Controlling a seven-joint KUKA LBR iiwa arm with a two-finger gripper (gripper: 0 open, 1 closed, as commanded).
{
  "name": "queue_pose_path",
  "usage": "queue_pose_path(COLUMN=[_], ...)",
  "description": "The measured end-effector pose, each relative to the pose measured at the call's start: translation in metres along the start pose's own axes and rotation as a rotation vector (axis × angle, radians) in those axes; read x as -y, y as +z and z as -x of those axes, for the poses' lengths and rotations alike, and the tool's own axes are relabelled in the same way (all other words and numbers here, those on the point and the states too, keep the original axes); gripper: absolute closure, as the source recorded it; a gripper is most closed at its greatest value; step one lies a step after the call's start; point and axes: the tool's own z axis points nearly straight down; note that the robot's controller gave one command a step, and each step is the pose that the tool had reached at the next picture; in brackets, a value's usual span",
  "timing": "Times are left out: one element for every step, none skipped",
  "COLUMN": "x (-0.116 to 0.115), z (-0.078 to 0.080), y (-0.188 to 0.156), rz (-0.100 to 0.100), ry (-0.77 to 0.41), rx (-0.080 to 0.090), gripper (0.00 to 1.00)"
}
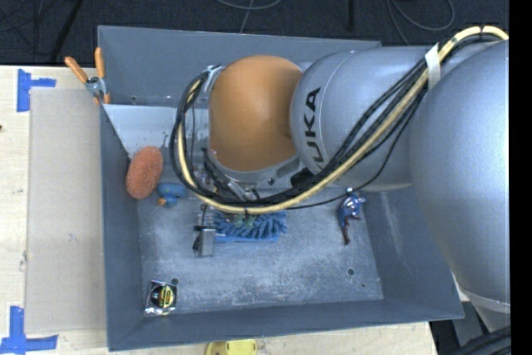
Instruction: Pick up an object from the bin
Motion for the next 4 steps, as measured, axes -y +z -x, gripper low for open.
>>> queue_pose_path(x=[0.001, 0.013, 0.039, 0.063], z=[0.002, 0.008, 0.033, 0.037], y=[-0.005, 0.003, 0.028, 0.034], rz=[0.001, 0.002, 0.001, 0.001], ry=[0.004, -0.047, -0.106, -0.095], rx=[0.007, 0.010, 0.011, 0.007], gripper=[0.00, 0.00, 0.00, 0.00])
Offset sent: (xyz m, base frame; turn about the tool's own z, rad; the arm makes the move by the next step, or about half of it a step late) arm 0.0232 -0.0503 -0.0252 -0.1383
